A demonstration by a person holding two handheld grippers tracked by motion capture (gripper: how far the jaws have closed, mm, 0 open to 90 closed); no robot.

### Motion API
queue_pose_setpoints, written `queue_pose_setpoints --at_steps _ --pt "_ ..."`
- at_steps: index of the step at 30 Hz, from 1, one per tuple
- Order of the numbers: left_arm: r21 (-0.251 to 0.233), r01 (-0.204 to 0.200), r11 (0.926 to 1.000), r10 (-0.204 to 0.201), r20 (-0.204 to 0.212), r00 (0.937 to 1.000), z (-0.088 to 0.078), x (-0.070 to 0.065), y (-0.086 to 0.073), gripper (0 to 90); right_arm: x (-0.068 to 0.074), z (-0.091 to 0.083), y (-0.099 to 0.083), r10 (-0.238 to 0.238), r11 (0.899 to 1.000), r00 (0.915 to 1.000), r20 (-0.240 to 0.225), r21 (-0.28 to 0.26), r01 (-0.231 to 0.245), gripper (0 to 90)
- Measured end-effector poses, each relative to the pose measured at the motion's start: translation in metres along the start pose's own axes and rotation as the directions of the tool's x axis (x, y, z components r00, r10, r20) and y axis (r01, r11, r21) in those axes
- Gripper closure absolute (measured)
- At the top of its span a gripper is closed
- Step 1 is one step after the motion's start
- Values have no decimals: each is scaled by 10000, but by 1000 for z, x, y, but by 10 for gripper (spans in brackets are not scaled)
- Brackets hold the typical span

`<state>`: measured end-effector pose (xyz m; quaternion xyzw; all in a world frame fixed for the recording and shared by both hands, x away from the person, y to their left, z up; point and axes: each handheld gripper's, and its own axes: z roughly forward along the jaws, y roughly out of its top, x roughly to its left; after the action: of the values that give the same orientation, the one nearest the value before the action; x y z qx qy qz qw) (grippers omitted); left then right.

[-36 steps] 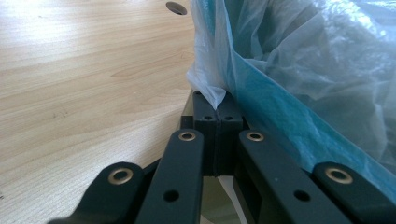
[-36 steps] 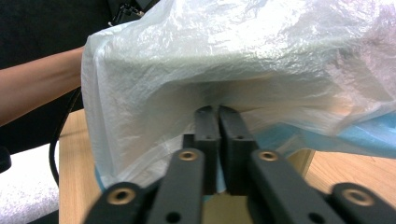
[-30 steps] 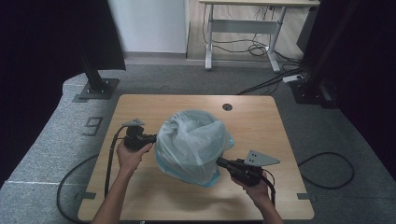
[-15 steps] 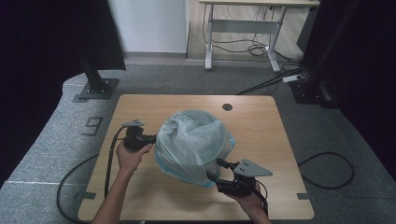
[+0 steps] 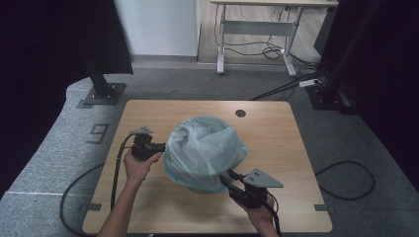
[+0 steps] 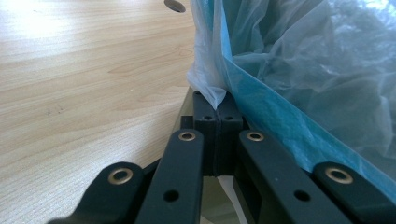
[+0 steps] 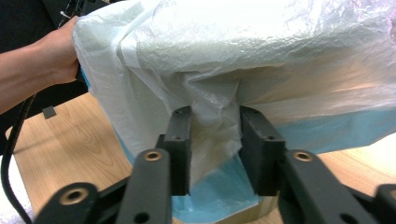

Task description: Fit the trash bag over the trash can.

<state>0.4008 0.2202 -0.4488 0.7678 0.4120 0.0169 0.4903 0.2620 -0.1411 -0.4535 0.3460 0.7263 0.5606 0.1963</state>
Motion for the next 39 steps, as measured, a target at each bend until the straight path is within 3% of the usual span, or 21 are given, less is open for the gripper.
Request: queue_pose_setpoints --at_steps 5,7,16,25,27,28,31,39 --pt "-10 12 10000 -12 7 10000 0 0 0 898 -1 -1 0 56 10000 9999 -109 -7 -56 845" --pt "-16 8 10000 -8 -12 10000 0 0 -1 899 -2 -2 0 20 10000 9998 -173 -48 -21 877" --pt "101 5 9999 -4 -90 10000 3 1 -4 900 -15 -1 -13 151 9994 9987 -487 306 -136 889" --pt "489 151 9987 -132 -387 9992 17 8 -13 900 -33 16 -42 723 9894 9961 -506 1298 -653 891" --pt "667 243 9975 -220 -355 9991 25 13 -17 900 -38 21 -50 755 9850 9966 -341 1583 -692 891" --pt "788 281 9965 -255 -346 9991 31 15 -19 900 -47 24 -59 1136 9772 9933 -218 1832 -1078 891" --pt "882 343 9955 -322 -250 9992 39 17 -23 900 -55 24 -65 1429 9700 9897 -118 2004 -1377 891" --pt "1083 474 9930 -451 -229 9987 46 19 -30 900 -63 24 -70 1468 9672 9891 112 2078 -1459 890"
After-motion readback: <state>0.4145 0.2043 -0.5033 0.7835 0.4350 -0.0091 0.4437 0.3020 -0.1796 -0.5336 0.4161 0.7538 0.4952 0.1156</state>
